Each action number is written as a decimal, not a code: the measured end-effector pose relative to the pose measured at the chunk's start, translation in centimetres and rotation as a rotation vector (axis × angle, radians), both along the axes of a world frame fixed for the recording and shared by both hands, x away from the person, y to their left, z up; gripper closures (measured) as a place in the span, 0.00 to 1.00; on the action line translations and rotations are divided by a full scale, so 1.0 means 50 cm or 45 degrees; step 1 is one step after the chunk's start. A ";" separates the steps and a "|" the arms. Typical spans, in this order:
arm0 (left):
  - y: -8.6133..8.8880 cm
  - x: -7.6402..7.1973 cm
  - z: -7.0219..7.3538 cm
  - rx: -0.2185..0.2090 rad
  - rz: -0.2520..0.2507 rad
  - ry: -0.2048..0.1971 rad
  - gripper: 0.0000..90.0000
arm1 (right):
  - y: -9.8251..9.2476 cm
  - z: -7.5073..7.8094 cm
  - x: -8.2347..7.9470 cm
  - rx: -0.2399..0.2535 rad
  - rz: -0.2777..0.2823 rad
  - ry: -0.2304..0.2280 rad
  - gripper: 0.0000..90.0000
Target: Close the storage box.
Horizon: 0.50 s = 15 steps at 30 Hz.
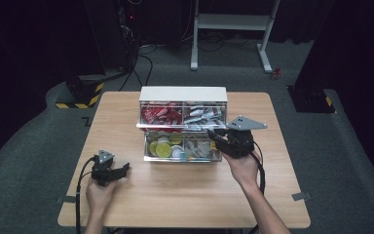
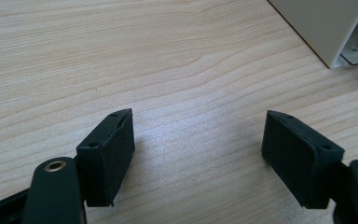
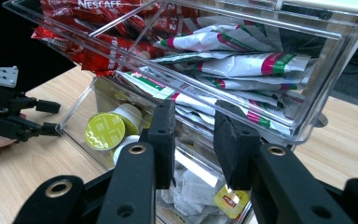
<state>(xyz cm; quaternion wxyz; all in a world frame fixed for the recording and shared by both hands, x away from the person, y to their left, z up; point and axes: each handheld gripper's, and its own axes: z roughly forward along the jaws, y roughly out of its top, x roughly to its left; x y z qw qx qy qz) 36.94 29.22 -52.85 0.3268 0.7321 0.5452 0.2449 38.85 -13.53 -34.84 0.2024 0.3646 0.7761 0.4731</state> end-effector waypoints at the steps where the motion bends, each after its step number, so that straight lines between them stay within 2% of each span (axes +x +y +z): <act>1: 0.000 0.000 0.000 0.000 0.000 0.000 0.29 | 0.000 0.000 0.000 0.000 0.000 0.000 0.77; 8: -0.001 0.000 -0.001 -0.006 0.004 -0.002 0.29 | 0.008 0.009 0.005 0.012 0.012 -0.003 0.77; 15: -0.002 -0.001 -0.001 -0.006 0.006 -0.004 0.29 | 0.017 0.032 0.005 0.016 0.013 -0.034 0.75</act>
